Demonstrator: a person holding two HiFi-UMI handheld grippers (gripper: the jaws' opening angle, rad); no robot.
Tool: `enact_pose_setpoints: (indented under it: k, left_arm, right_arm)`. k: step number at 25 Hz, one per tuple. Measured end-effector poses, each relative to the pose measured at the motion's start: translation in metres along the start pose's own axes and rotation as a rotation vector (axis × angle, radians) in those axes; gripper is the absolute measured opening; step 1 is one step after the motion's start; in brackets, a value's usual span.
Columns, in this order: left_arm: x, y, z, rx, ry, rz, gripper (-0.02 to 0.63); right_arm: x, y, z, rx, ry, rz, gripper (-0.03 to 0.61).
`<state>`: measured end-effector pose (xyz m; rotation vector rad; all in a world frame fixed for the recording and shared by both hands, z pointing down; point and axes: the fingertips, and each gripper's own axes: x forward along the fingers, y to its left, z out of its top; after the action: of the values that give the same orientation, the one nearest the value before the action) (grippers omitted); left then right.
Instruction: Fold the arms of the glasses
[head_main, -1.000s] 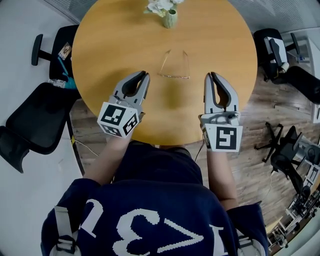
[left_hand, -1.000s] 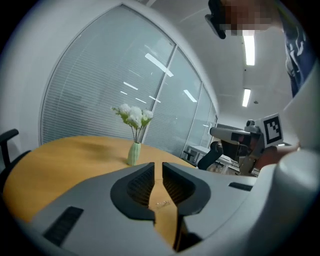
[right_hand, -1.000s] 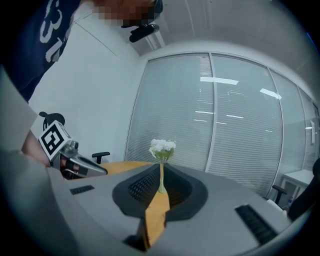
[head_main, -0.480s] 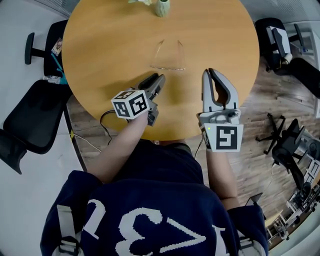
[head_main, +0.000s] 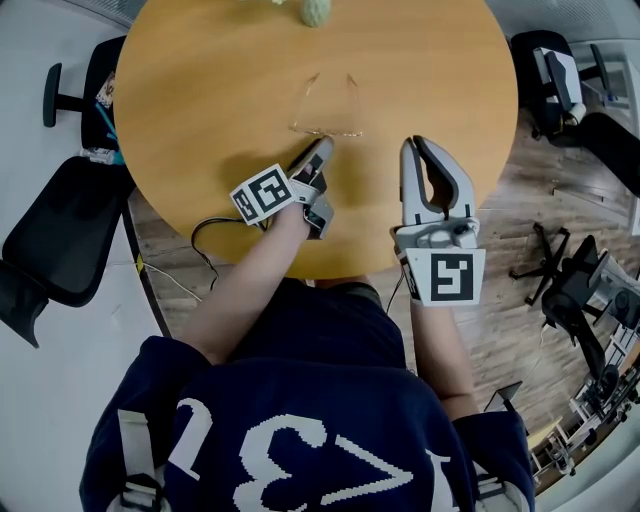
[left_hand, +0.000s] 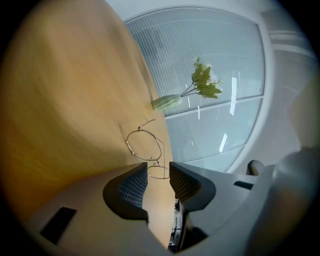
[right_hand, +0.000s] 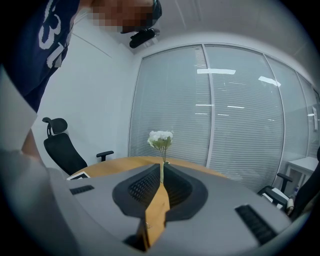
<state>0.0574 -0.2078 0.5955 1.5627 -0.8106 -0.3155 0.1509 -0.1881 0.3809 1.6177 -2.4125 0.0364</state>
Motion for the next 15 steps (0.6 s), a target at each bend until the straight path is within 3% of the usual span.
enact_pose_setpoints:
  k: [3, 7, 9, 15]
  left_arm:
    - [0.007, 0.003, -0.001, -0.124, -0.043, -0.016, 0.127]
    - [0.014, 0.005, 0.003, -0.206, -0.089, -0.032, 0.127]
    - [0.015, 0.006, 0.005, -0.228, -0.099, -0.027, 0.127]
    - [0.015, 0.006, 0.007, -0.233, -0.125, -0.051, 0.049]
  right_arm:
    - [0.0, -0.003, -0.001, 0.004, 0.001, 0.007, 0.04]
    - [0.001, -0.005, -0.002, 0.012, -0.001, 0.014, 0.04]
    - [0.002, -0.004, -0.001, 0.028, -0.003, 0.011, 0.04]
    - [0.001, -0.005, -0.003, 0.023, 0.002, 0.018, 0.04]
